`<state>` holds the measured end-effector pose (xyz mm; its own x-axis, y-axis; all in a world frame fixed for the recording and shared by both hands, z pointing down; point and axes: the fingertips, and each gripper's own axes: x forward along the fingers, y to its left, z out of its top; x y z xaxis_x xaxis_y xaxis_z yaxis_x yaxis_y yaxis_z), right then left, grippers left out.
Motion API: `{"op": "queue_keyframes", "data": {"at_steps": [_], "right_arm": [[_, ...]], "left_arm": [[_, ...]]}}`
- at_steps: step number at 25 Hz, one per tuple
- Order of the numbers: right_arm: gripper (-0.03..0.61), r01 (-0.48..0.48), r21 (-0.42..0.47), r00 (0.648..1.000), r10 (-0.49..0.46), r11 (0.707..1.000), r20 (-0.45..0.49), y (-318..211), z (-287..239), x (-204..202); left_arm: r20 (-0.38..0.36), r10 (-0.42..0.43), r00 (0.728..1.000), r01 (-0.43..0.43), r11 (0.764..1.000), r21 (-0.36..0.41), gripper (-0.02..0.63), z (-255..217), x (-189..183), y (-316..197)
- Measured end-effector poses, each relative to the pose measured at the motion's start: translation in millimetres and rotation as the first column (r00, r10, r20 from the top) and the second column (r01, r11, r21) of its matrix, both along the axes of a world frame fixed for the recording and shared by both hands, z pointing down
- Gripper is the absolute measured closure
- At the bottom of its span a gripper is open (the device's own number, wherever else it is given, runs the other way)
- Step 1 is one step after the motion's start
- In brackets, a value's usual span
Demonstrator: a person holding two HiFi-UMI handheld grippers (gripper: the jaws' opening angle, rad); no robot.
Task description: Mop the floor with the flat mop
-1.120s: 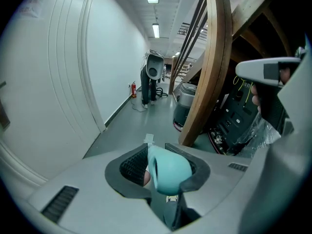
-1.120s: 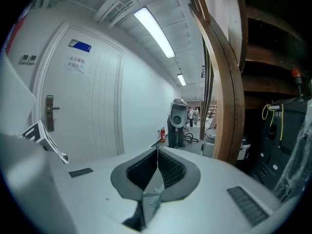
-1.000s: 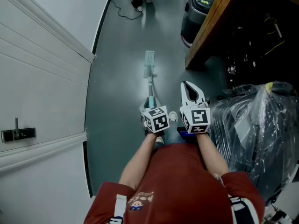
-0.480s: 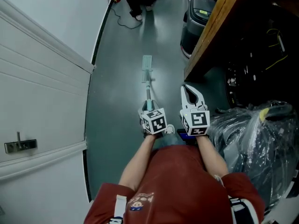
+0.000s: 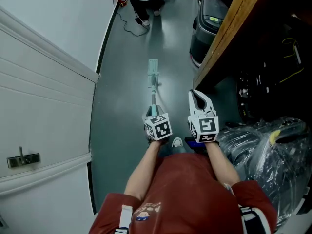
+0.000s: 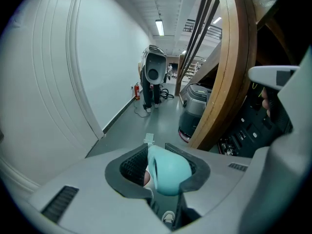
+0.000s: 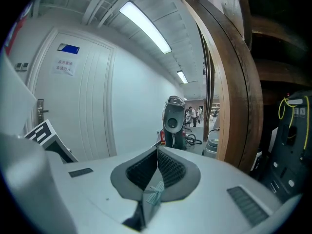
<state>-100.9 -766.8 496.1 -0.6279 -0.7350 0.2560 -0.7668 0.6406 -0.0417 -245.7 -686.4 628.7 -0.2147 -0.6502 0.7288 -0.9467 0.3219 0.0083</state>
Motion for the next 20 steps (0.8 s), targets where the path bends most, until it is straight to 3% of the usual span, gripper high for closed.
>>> {"op": "queue_keyframes", "data": {"at_steps": [12, 20], "right_arm": [[0.56, -0.031, 0.021, 0.999, 0.031, 0.999, -0.013, -72, -11, -62], [0.56, -0.043, 0.016, 0.999, 0.043, 0.999, -0.007, -87, -11, -82]], "left_arm": [[0.012, 0.051, 0.999, -0.051, 0.999, -0.001, 0.492, 4, -55, -79], [0.005, 0.059, 0.998, -0.059, 0.998, 0.002, 0.492, 1, -76, -97]]}}
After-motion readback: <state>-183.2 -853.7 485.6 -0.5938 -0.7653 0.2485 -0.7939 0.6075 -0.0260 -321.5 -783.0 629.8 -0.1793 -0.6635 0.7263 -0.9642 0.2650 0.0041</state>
